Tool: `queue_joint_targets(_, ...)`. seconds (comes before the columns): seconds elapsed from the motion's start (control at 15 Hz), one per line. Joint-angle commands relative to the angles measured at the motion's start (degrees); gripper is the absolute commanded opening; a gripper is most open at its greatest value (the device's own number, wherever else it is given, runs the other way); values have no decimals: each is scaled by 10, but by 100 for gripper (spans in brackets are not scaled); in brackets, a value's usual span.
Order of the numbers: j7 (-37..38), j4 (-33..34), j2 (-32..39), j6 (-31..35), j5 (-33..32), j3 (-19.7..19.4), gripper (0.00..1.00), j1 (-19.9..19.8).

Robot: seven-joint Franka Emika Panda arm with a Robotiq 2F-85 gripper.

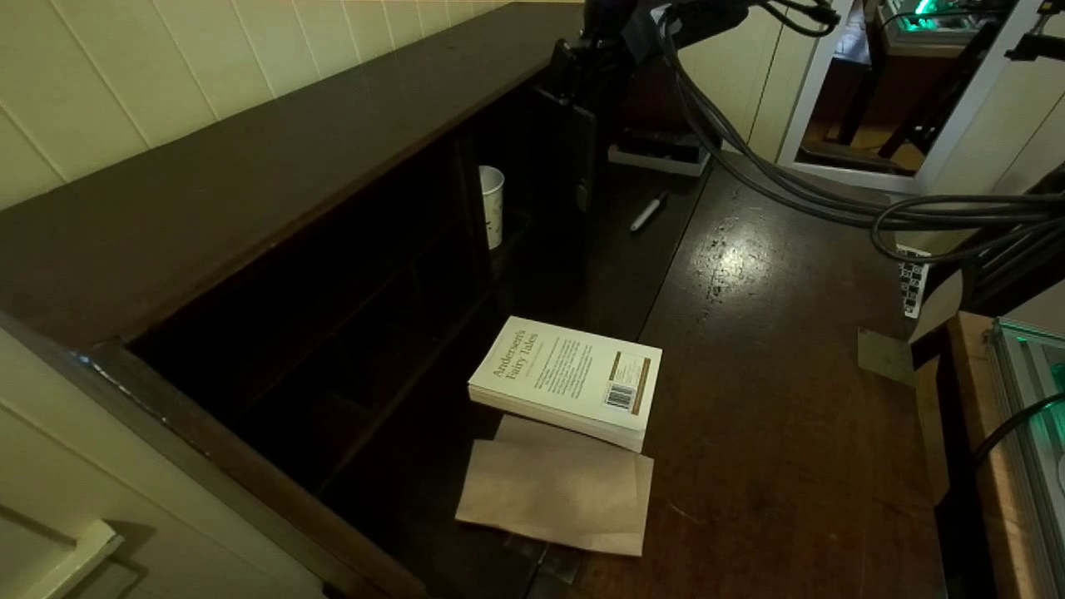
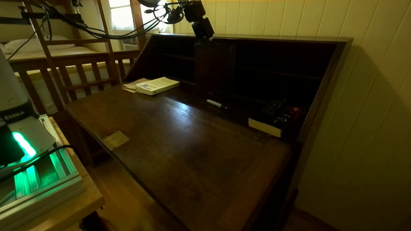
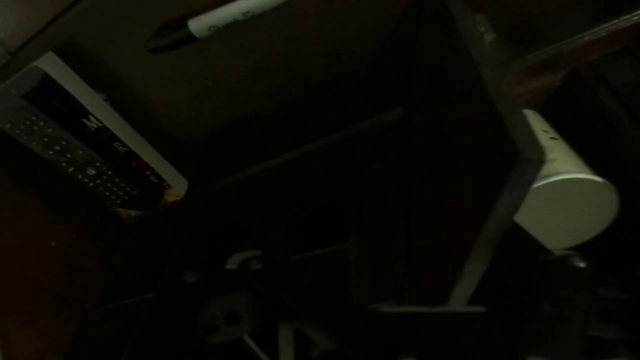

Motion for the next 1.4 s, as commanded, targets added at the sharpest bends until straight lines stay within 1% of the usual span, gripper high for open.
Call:
queue_joint_targets(0.0, 52, -31, -41, -29, -54, -5, 100, 2)
queue_joint_targets(0.33, 78, -51, -60, -50, -103, 0, 100, -18)
queue_joint_targets(0.67, 97, -50, -49, -34, -138, -3, 100, -38)
queue_joint_targets(1.0, 90, -43, -32, -9, -132, -5, 100, -52)
queue_joint_targets(1.33, 96, -32, -14, 11, -134, -16, 100, -59)
